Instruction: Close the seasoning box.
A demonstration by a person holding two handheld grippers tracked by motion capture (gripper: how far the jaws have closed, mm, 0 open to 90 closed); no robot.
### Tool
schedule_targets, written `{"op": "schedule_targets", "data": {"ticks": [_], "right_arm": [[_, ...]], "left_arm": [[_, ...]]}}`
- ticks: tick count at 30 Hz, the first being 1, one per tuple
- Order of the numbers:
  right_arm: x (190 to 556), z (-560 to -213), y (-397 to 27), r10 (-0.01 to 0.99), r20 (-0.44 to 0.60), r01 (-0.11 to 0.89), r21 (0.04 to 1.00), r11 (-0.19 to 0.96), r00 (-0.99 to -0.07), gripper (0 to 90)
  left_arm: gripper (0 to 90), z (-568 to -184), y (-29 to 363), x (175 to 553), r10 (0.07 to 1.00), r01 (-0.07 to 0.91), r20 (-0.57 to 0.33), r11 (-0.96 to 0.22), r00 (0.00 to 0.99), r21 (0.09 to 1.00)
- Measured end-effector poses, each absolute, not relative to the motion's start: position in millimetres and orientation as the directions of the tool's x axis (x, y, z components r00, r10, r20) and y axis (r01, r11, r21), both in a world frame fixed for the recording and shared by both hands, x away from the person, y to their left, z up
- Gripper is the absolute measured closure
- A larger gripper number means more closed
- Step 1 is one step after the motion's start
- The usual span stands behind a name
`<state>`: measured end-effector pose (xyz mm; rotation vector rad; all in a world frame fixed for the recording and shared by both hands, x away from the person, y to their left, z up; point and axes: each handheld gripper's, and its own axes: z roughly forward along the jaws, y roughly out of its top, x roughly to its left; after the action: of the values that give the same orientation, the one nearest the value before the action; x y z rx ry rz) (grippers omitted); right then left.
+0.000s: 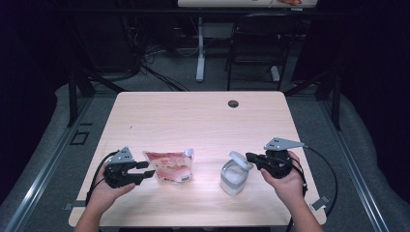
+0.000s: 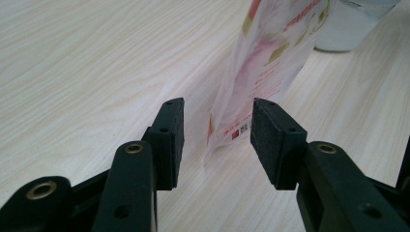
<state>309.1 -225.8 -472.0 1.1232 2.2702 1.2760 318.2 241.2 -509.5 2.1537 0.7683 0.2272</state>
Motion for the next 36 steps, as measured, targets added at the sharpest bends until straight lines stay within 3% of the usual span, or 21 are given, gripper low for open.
{"op": "schedule_targets", "data": {"ticks": [19, 36], "right_arm": [[296, -482, -225, 0.735, 0.131, 0.47, 0.838, 0.276, -0.665, 89.3], [282, -485, -249, 0.779, 0.127, 0.469, 0.853, 0.229, -0.613, 86.9]], "left_arm": [[56.0, -510, 242, 318, 0.598, 0.449, -0.094, -0.479, 0.796, 0.754], [56.0, -511, 247, 315, 0.612, 0.46, -0.1, -0.466, 0.785, 0.756]]}}
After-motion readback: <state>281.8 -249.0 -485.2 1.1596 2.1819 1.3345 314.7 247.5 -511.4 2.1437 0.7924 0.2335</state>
